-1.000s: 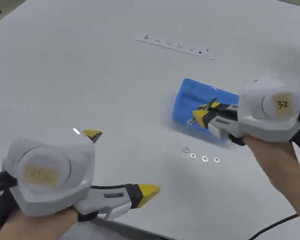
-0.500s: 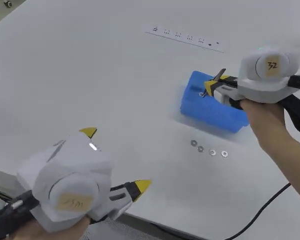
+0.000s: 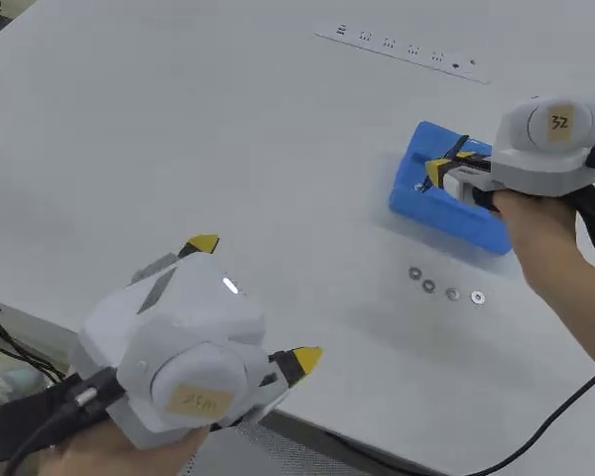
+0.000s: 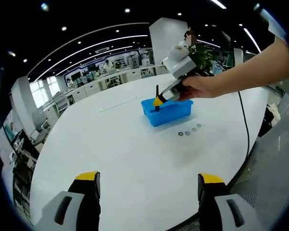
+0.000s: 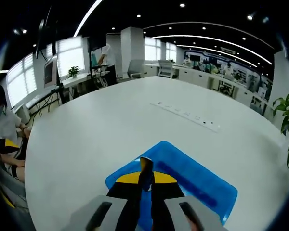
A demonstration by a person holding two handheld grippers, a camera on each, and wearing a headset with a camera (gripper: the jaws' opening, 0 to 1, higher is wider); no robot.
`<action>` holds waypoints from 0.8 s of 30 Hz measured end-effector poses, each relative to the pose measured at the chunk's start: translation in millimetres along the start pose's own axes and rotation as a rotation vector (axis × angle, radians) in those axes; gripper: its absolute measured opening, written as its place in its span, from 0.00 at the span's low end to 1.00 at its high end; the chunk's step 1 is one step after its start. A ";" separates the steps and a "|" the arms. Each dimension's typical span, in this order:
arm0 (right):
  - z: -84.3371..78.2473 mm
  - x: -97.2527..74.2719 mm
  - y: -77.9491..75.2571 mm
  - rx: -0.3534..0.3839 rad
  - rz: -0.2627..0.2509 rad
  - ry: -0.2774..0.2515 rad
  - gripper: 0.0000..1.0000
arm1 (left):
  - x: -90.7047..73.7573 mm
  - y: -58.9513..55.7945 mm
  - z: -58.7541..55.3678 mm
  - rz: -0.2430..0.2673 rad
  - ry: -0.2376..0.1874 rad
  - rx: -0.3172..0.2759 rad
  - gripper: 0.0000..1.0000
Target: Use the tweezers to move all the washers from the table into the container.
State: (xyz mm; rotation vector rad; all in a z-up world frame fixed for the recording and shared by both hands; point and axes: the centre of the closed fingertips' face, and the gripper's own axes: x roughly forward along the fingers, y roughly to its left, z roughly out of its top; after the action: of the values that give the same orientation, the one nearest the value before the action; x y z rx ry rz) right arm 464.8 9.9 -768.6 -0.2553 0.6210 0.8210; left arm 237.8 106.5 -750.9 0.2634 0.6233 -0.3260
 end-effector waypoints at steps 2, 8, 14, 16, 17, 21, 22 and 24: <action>1.3 -0.3 -0.6 0.005 -0.002 -0.001 0.03 | 0.5 0.3 -1.0 0.002 0.004 -0.001 0.85; 11.0 -12.5 1.8 0.019 -0.007 -0.027 0.04 | -1.3 -0.3 -0.7 0.012 0.010 0.020 0.86; 27.8 -41.2 13.5 0.013 -0.003 -0.089 0.04 | -4.4 0.8 1.4 0.024 0.010 0.022 0.87; 29.6 -49.9 19.0 0.006 0.001 -0.100 0.04 | -4.9 1.2 1.9 0.029 0.010 0.026 0.89; 29.6 -55.8 22.9 0.001 0.004 -0.103 0.04 | -5.0 1.0 2.0 0.028 0.012 0.027 0.89; 29.7 -71.9 32.3 -0.001 0.014 -0.121 0.04 | -7.5 -3.4 9.8 0.015 -0.027 0.036 0.93; 28.6 -76.5 36.0 0.002 0.016 -0.124 0.04 | -7.6 -3.2 9.9 0.014 -0.026 0.033 0.94; 25.8 -83.3 41.6 0.002 0.017 -0.125 0.04 | -7.3 -3.2 11.5 0.008 -0.034 0.018 0.95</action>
State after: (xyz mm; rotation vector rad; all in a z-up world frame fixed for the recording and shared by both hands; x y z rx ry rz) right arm 401.3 -1.4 -696.7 -0.1956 0.5075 0.8461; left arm 237.0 101.3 -737.9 0.2775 0.5853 -0.3277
